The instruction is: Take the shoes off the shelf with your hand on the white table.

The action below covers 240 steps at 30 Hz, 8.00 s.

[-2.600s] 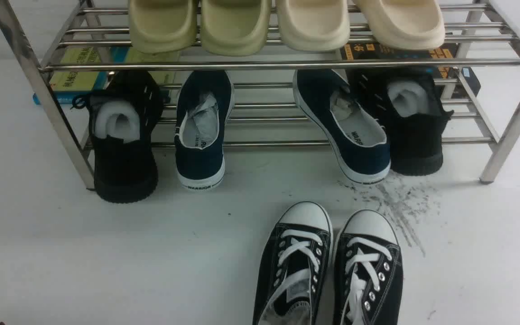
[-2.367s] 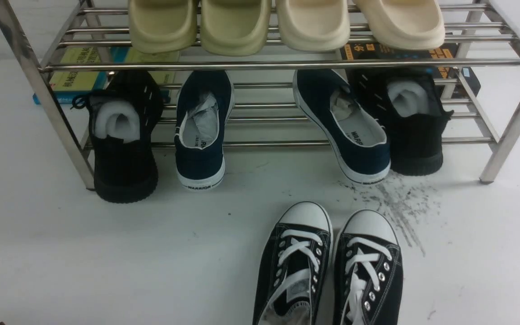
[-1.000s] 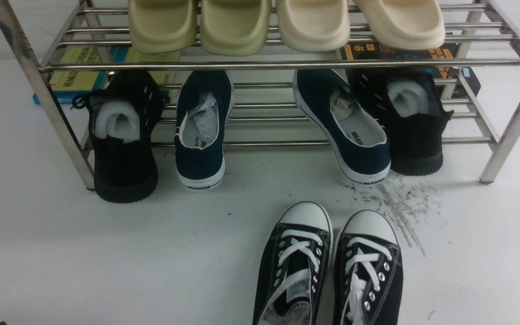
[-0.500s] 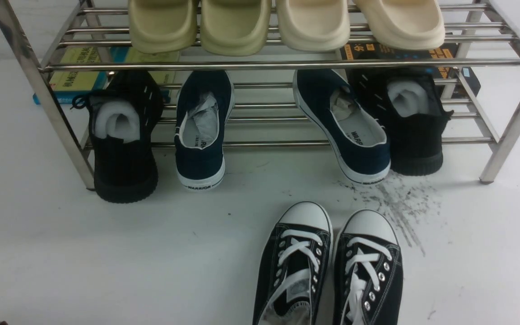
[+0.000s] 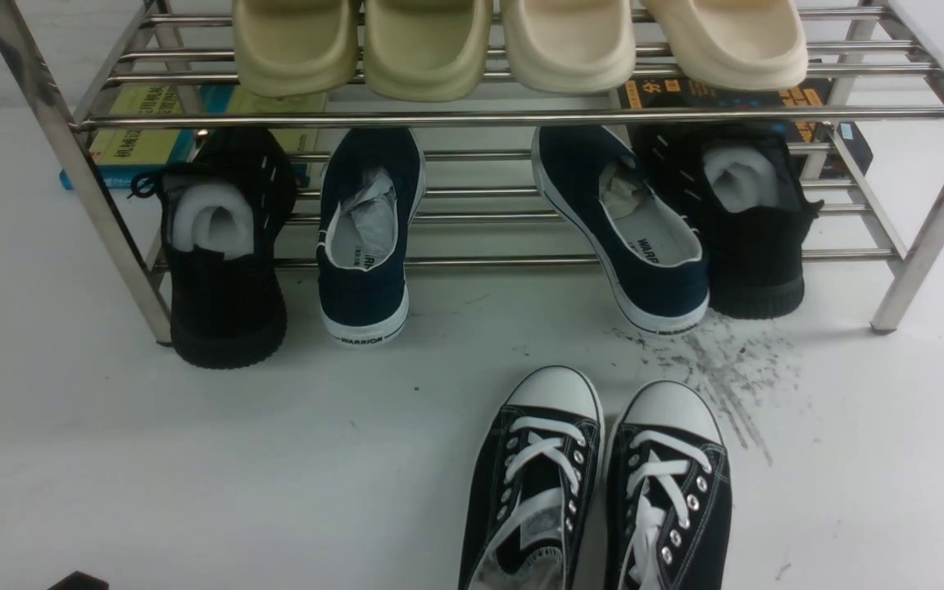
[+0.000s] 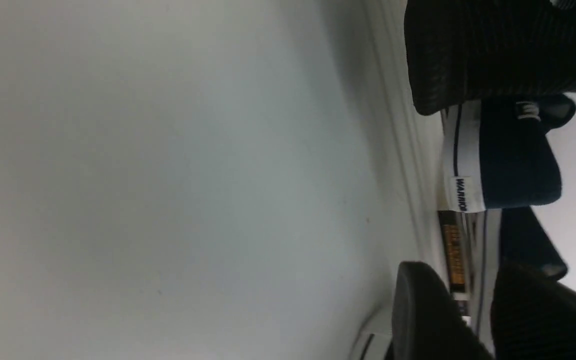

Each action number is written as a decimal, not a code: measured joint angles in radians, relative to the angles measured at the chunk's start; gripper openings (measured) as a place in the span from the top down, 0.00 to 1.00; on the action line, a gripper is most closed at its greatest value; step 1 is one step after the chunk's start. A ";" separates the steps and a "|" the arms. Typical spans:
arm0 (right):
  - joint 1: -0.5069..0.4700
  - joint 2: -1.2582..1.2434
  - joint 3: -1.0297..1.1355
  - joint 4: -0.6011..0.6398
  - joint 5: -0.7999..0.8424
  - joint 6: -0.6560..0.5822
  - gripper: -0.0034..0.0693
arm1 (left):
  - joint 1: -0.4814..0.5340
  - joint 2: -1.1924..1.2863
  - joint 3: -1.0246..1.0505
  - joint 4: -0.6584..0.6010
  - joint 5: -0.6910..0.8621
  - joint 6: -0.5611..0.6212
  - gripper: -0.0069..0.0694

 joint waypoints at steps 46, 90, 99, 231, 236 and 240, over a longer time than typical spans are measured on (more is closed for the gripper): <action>0.000 0.000 0.011 0.209 -0.439 0.550 0.63 | 0.000 1.131 -1.058 0.147 0.640 0.769 0.71; 0.095 0.543 -0.828 0.484 0.752 -0.294 0.95 | -0.435 1.830 -1.539 0.784 0.479 0.190 0.54; 0.095 0.543 -0.828 0.495 0.752 -0.330 0.95 | -0.439 1.876 -1.540 0.838 0.411 0.100 0.54; 0.232 0.837 -0.883 0.689 0.745 -0.610 0.83 | -0.786 1.060 -0.969 0.944 0.791 0.033 0.61; 0.397 0.974 -0.950 0.604 0.770 -0.564 0.83 | -0.786 0.905 -1.029 0.956 0.808 0.133 0.87; 0.554 1.120 -1.025 0.429 0.808 -0.446 0.87 | -0.786 0.731 -1.030 0.948 0.813 0.146 0.91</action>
